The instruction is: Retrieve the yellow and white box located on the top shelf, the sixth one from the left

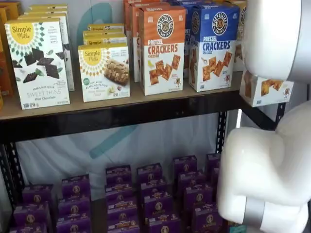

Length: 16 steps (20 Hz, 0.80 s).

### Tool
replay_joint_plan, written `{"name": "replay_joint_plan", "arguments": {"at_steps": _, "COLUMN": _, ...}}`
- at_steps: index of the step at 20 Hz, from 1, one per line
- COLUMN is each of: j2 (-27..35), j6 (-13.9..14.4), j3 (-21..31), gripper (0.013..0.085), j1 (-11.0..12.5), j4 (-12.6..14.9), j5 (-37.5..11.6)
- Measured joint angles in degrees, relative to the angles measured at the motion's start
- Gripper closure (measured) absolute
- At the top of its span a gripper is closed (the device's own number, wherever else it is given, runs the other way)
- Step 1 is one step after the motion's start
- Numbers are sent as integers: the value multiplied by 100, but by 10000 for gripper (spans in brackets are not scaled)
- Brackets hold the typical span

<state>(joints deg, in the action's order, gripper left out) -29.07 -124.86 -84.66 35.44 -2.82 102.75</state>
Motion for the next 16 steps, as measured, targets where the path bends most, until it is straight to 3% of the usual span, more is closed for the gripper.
{"name": "replay_joint_plan", "arguments": {"at_steps": 10, "j2": -560, "j6": 774, "j3": 278, "gripper": 370, "j1": -769, "j4": 85, "j5": 576}}
{"name": "replay_joint_plan", "arguments": {"at_steps": 16, "j2": -893, "j6": 1044, "j3": 570, "gripper": 370, "j1": -1081, "j4": 197, "j5": 654}}
